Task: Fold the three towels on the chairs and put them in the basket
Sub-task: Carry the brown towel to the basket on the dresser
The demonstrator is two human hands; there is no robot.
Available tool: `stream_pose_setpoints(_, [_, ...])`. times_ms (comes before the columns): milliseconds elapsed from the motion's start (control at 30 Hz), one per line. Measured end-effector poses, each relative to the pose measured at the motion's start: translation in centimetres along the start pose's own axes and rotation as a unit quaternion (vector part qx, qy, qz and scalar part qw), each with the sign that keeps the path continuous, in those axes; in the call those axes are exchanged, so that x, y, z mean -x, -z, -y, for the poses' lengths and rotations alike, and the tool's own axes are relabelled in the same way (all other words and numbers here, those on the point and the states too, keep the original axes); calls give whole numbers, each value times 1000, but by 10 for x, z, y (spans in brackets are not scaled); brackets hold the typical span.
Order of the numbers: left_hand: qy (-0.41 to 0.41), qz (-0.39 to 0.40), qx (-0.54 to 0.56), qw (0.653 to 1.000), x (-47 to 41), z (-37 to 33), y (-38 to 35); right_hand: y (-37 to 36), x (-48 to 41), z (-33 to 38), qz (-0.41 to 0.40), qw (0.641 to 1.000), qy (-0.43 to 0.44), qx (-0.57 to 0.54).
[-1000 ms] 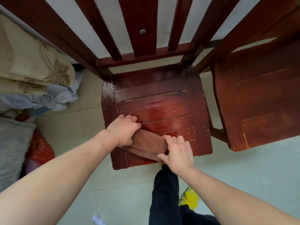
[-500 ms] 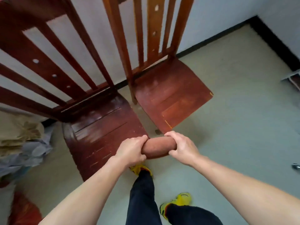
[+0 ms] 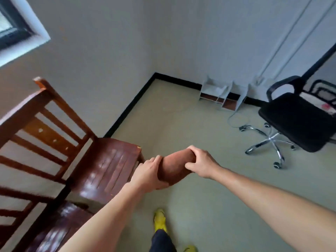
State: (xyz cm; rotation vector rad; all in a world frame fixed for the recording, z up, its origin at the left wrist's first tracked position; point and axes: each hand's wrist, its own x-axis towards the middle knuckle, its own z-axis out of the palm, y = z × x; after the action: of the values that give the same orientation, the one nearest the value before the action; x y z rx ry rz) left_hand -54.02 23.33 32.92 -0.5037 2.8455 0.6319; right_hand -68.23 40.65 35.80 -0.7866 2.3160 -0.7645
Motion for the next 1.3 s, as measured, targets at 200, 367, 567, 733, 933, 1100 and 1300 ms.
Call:
stream_pose_setpoints(200, [-80,47,-41,995,-105,-92,32,107,5,-56,-37,999,-21,-1])
stream_pose_setpoints(367, [-197,122,-53,971,-212,-214,48,205,25,-130,-141,981,-113,-73])
stream_pose_setpoints(567, [-330,197,-105,917,-282,-405,3,285,108,-228,-312,905,-241,-160])
stream_pose_setpoints(733, [-449,271,-130,841,-273,-578,-82,316,225,-332,-413,816,-343,-213])
stream_pose_setpoints(933, [-528,320,-115,778,-226,-751,-173,354,349,-449,-481,738,-410,-236])
stream_pose_setpoints(1100, [-558,342,-94,750,-186,-891,-225,409,453,-525,-526,690,-426,-258])
stream_pose_setpoints(1300, [-536,422,-45,730,-145,-1030,-283,456,558,-600,-602,594,-435,-308])
